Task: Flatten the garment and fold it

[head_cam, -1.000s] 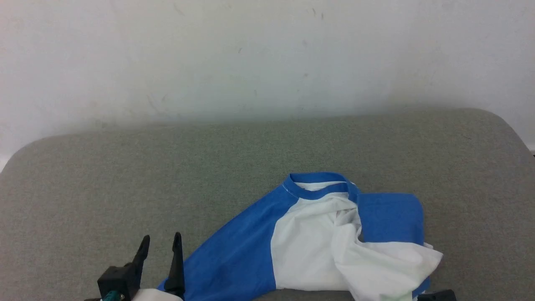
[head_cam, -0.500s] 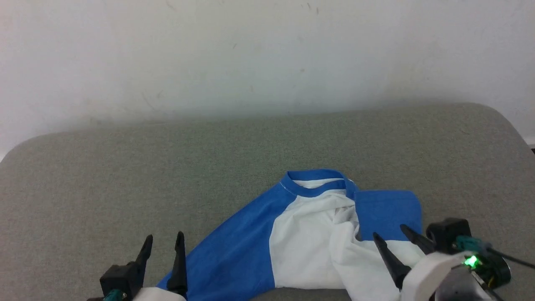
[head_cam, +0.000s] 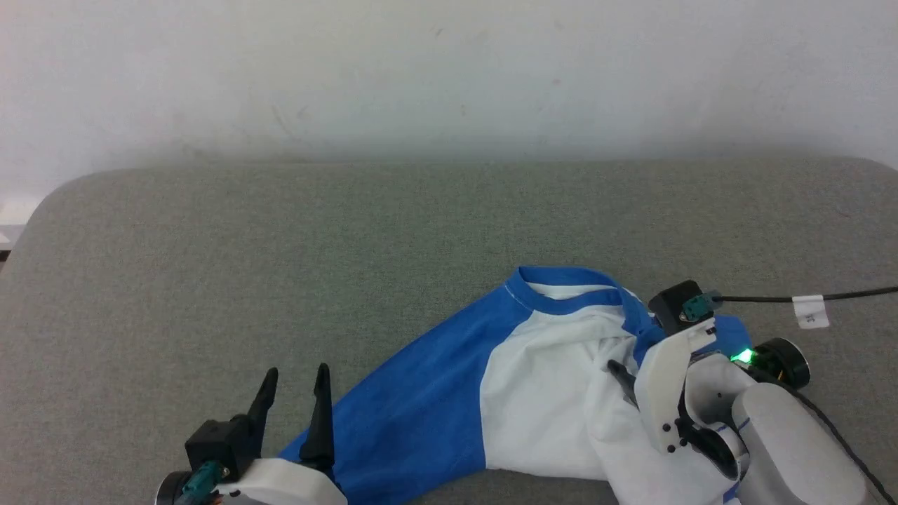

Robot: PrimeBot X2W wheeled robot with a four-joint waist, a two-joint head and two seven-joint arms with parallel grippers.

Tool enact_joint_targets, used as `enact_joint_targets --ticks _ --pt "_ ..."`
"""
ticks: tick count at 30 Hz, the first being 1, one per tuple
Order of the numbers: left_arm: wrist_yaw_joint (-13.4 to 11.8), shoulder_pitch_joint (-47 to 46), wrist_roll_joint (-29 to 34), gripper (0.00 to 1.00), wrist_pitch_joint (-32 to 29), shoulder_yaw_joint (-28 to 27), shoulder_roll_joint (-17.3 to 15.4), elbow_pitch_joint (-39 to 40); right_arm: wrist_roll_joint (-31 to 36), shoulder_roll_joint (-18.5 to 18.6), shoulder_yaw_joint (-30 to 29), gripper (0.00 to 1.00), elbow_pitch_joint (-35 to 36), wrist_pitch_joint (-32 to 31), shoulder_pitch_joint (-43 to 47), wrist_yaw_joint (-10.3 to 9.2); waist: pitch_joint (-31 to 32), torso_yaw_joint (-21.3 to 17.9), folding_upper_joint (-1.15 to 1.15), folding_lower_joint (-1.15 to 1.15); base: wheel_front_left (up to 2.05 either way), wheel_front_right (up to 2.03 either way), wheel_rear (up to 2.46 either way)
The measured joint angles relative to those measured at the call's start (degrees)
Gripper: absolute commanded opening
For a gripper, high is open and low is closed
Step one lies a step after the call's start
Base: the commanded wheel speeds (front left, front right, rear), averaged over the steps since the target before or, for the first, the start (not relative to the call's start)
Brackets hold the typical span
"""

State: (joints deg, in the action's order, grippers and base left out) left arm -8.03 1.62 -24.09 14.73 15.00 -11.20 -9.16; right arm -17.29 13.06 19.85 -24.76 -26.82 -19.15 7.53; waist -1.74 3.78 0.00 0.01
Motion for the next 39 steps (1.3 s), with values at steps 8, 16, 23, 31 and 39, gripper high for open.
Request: enact_joint_targets --ticks 8,16,23,31,39 --pt "0.89 -0.41 0.68 1.00 0.00 -1.63 0.82 -0.74 -0.15 1.79 0.46 0.00 -3.86 -2.38 -1.80 0.00 -0.65 0.08 0.00 0.00 0.00 0.00 0.00" --pt "1.08 -0.37 2.33 1.00 0.00 -2.75 1.32 -0.66 -0.31 5.50 -11.99 0.00 7.04 2.70 1.51 0.01 -0.08 -2.45 0.00 -0.01 0.00 0.00 0.00" --pt "1.92 -0.36 2.79 1.00 0.00 -3.49 1.60 -0.54 1.69 3.87 -35.66 0.00 15.24 3.89 13.08 0.01 -0.09 -3.95 0.00 -0.01 0.00 0.00 0.00" --pt "2.44 -0.36 3.07 1.00 0.00 -3.68 1.63 -1.33 2.75 -6.25 -52.74 0.00 11.73 5.86 26.97 0.00 0.16 -3.17 0.00 -0.01 0.00 0.00 0.00" --pt "2.42 0.68 3.05 1.00 0.00 -4.54 1.35 -1.68 4.55 -9.61 -51.37 1.00 13.19 21.20 29.09 0.00 1.20 -3.06 0.00 -0.02 0.00 0.00 0.00"
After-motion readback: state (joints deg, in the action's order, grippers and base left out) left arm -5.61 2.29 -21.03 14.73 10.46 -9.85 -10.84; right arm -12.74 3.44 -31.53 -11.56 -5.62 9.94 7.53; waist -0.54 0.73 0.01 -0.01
